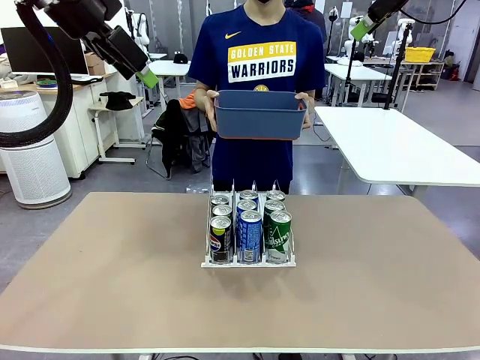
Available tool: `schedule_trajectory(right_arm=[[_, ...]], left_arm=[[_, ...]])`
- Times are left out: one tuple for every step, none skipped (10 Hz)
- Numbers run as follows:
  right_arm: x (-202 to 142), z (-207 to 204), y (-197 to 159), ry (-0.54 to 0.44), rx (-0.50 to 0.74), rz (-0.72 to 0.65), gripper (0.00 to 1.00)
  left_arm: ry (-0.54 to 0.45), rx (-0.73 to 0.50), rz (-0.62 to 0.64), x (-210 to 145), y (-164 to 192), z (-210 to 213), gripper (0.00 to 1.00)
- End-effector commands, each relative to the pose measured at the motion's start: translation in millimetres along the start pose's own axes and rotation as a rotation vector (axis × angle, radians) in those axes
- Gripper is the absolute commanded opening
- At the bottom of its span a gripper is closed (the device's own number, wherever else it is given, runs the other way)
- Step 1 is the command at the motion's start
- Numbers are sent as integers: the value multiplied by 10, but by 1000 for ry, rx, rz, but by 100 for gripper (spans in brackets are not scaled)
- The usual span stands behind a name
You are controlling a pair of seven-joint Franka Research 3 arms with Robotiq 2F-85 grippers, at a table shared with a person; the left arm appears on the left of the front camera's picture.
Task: Fill the beverage cans into the dispenser.
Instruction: Place the picked Ionic drink in the line of the Automatic Can Dispenser with the same cans.
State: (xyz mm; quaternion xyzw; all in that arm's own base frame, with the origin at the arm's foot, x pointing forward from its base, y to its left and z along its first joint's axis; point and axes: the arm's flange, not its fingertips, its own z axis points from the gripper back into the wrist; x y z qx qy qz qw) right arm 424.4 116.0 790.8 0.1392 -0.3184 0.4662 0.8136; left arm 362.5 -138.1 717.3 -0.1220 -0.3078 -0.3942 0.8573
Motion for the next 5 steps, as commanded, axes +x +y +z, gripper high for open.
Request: schedule_trajectory(right_arm=[[-11, -2, 3, 1, 1, -1, 100], [-11, -2, 3, 1, 1, -1, 100], [-11, -2, 3, 1, 1, -1, 100], [-11, -2, 3, 1, 1, -1, 100], [-11, -2, 3, 1, 1, -1, 100]], left_arm=[[5, -8, 4, -33, 22, -5, 100], [5, -8, 4, -33, 22, -5, 100], [5, -8, 4, -33, 22, -5, 100], [5, -8, 4, -33, 22, -5, 100], [5, -8, 4, -33, 22, -5, 100]])
